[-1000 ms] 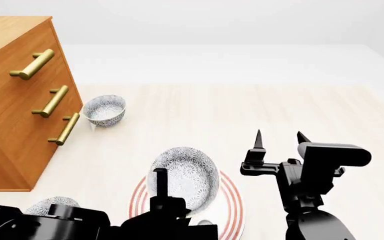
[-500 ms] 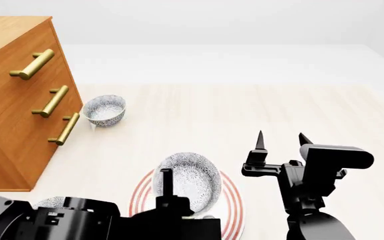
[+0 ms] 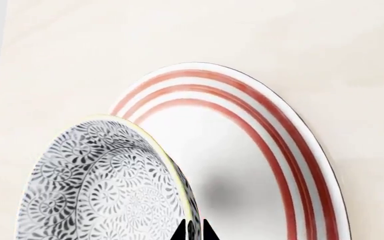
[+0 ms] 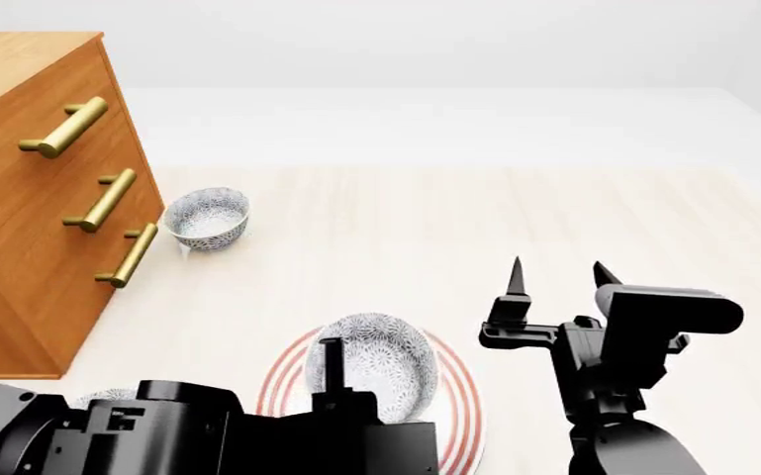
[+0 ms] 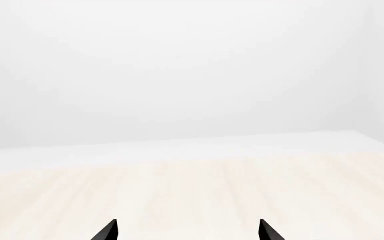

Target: Put the bowl in the middle on the plate.

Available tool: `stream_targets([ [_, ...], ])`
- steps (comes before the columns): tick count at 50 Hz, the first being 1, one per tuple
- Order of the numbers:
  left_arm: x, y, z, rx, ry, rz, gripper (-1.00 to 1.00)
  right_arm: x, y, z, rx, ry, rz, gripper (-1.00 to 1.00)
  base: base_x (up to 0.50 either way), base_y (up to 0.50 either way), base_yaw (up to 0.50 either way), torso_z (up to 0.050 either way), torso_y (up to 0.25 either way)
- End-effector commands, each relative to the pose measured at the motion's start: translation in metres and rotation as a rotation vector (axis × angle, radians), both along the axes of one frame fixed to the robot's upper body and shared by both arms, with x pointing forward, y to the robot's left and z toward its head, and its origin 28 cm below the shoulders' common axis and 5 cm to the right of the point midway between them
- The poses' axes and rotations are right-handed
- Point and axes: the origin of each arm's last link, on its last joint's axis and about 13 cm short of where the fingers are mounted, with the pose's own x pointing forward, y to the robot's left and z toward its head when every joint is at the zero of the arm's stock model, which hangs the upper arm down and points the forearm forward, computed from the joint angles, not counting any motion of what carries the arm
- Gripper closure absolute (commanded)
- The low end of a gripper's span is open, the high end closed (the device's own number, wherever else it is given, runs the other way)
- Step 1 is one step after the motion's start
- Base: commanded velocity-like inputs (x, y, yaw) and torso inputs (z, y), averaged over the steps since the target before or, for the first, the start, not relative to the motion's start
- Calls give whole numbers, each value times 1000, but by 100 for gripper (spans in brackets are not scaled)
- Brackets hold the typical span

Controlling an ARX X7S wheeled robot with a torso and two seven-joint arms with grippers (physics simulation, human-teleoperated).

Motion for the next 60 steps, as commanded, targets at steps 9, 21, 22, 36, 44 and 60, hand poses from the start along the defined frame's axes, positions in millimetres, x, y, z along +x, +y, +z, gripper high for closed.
stream_targets([
  [9, 7, -2, -3, -13, 17, 14, 100, -1, 0, -1, 3, 2, -2, -100, 0, 0, 0, 0, 0],
  [21, 13, -1, -7, -20, 42, 33, 100, -1, 0, -1, 1, 3, -3, -100, 0, 0, 0, 0, 0],
  [22, 13, -1, -7, -21, 43, 34, 100, -1, 0, -1, 0, 2, -3, -100, 0, 0, 0, 0, 0],
  [36, 15, -1, -9, -21, 55, 46, 100, 0, 0, 0, 0, 0, -2, -100, 0, 0, 0, 0, 1],
  [44, 16, -1, -9, -3, 78, 50, -100, -1, 0, 0, -1, 1, -2, -100, 0, 0, 0, 2, 0],
  [60, 15, 0, -7, 4, 81, 43, -100, 0, 0, -1, 2, 2, -1, -100, 0, 0, 0, 0, 0],
])
